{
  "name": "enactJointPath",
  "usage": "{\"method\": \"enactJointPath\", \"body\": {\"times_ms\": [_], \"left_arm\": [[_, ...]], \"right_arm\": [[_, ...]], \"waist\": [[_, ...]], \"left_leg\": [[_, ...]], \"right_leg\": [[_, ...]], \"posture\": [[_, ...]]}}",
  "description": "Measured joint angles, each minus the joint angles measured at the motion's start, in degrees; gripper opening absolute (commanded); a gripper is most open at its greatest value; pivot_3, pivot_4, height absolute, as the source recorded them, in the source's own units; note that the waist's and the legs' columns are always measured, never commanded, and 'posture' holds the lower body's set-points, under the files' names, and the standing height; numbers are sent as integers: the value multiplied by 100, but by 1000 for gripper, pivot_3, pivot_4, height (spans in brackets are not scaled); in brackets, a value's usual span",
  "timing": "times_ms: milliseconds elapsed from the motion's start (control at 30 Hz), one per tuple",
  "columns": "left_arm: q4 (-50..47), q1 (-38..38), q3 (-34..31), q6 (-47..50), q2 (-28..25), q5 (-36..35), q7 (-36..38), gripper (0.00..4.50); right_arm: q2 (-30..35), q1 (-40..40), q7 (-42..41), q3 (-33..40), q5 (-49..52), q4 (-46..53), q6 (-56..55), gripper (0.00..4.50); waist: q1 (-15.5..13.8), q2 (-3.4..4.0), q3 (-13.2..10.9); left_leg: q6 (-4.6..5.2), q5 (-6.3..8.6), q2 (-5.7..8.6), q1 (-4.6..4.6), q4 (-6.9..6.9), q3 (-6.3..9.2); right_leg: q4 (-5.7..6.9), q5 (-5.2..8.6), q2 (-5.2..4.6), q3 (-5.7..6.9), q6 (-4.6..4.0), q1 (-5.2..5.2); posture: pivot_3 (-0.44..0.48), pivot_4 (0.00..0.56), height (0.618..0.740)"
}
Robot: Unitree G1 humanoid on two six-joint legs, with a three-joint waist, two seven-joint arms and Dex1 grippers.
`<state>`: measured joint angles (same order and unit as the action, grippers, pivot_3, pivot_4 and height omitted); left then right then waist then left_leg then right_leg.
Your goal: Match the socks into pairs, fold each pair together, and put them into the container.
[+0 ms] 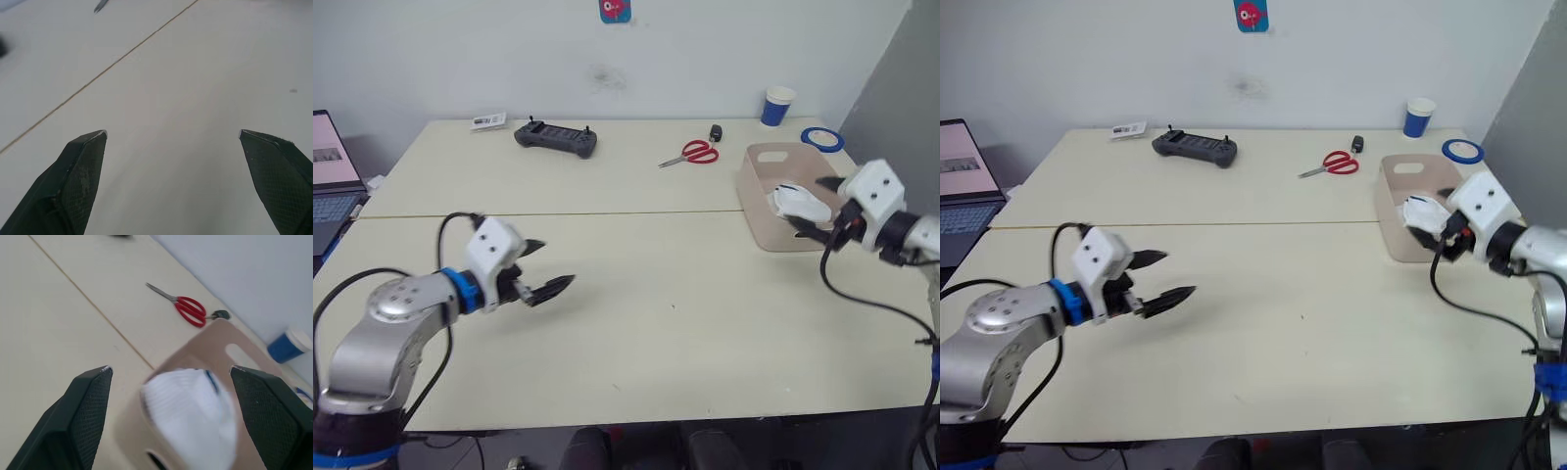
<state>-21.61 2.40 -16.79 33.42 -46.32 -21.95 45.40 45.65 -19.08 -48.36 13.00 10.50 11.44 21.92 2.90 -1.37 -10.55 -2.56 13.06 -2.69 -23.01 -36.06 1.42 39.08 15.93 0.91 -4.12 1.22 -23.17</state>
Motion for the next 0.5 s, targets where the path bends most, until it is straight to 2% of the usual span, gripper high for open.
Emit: {"method": "enactJointPath", "body": {"times_ms": [100, 200, 300, 500], "left_arm": [[304, -964, -369, -538, 115, 434, -235, 4500], [657, -1548, -638, -1063, 490, 757, -602, 4500], [859, -1750, -701, -1466, 608, 943, -779, 4500], [1135, -1838, -979, -1845, 785, 976, -1038, 4500]], "right_arm": [[-241, 993, 79, 78, 204, 660, 24, 4111], [-573, 1749, 198, 182, 308, 897, -131, 4111], [-665, 2203, 232, 188, 335, 894, -387, 4111], [-713, 2484, 351, 220, 322, 660, -647, 4111]], "waist": [[-16, 2, 1], [-40, -6, 5], [-71, -11, 7], [-101, -32, 24]], "left_leg": [[0, 0, 1, 2, 0, -3], [0, 0, 2, 8, -4, -6], [-3, -4, 3, 12, -9, -13], [-2, -4, -2, 13, -7, -17]], "right_leg": [[-2, 9, -4, -1, 5, 2], [-1, 14, -6, -1, 20, 9], [-2, 9, -7, -6, -17, 9], [-3, 1, -3, -4, -2, 5]], "posture": [[0, 150, 740], [0, 150, 740], [0, 150, 740], [0, 150, 740]]}}
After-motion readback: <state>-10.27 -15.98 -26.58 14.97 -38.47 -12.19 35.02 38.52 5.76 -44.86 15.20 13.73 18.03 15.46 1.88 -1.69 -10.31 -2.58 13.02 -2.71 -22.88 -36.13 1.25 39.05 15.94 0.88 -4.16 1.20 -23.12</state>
